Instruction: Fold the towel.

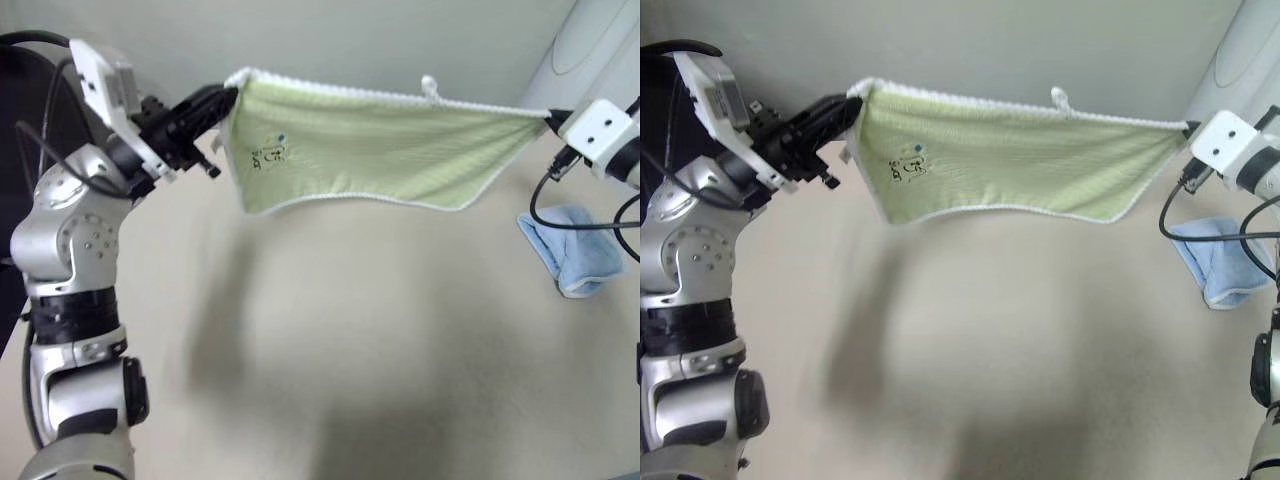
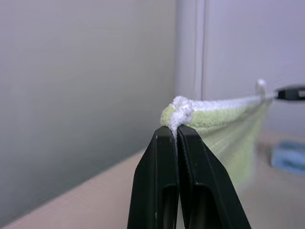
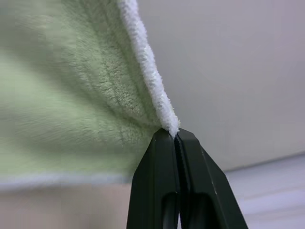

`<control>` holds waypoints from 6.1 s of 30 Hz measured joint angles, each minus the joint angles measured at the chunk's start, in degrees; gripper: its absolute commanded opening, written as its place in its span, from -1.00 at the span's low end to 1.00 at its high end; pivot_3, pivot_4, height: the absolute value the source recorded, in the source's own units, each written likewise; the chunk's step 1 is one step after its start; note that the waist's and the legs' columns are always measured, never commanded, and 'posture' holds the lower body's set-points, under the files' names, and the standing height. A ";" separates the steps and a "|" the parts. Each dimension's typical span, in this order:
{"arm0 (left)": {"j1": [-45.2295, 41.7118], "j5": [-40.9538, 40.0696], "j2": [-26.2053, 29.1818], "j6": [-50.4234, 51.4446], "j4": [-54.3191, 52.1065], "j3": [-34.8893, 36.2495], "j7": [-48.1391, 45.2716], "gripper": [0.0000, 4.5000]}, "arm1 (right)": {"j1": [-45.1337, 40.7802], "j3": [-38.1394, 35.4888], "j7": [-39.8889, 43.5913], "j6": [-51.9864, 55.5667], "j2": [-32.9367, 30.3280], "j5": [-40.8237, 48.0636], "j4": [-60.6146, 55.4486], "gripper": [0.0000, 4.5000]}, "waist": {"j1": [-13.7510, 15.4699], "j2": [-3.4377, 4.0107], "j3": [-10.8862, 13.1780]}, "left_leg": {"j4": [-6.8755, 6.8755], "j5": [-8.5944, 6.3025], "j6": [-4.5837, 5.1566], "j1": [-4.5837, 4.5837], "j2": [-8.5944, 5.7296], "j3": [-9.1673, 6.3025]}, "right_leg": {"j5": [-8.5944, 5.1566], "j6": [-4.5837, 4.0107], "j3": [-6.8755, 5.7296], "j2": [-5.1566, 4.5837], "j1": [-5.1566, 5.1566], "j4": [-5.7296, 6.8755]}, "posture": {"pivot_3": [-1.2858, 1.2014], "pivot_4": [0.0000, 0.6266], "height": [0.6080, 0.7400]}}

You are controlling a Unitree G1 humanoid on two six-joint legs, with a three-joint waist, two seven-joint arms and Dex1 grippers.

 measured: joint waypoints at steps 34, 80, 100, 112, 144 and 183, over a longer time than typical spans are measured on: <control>44.25 -17.65 0.09 13.03 -24.44 10.98 4.30 -0.98 | 10.05 4.34 22.18 10.23 -0.09 2.75 -8.62 -1.00 | -0.42 0.14 -0.01 | -0.01 -0.47 0.61 0.75 0.03 0.07 | -0.08 0.00 0.04 0.11 0.63 0.06 | 0.03 -0.52 1.00; 61.64 -19.03 3.48 16.52 -37.03 15.77 -2.69 -0.98 | 14.44 1.59 38.57 14.05 -9.85 9.82 -11.70 -1.00 | -0.37 0.26 0.03 | -0.06 -0.46 0.61 0.73 0.14 0.16 | -0.03 -0.13 0.06 0.18 0.64 0.04 | 0.03 -0.52 1.00; 37.69 0.37 -2.34 7.70 -10.80 1.93 10.16 -0.98 | -14.69 21.48 -1.40 0.68 15.39 -22.85 25.28 -1.00 | -0.29 0.45 0.06 | -0.09 -0.11 0.02 0.49 0.13 0.03 | 0.01 -0.20 -0.09 0.09 0.37 0.06 | 0.03 -0.52 1.00; 35.71 6.67 -3.47 4.87 -6.28 -0.31 9.64 0.58 | -15.00 22.52 -12.81 0.04 14.72 -26.46 28.18 0.52 | -0.27 0.45 0.06 | -0.11 -0.09 -0.03 0.11 0.14 0.06 | 0.05 -0.28 -0.09 0.06 -0.02 0.10 | 0.03 -0.52 1.00; 35.48 14.00 -7.49 -3.23 -21.80 -9.28 11.01 1.00 | 17.95 -39.75 -24.83 90.95 25.55 44.99 -26.99 0.99 | -0.18 0.36 0.00 | -0.05 0.03 -0.19 0.16 0.14 0.13 | 0.00 -0.21 0.02 0.18 -0.04 0.10 | 0.03 -0.52 1.00; 40.55 18.32 -8.96 -7.11 -22.99 -10.83 10.22 1.00 | 10.97 -35.39 -26.53 78.83 31.88 46.70 -11.81 -0.97 | 0.17 0.14 -0.14 | 0.03 -0.13 0.07 0.48 -0.07 -0.02 | -0.02 -0.16 0.00 0.07 0.33 0.12 | 0.03 -0.52 1.00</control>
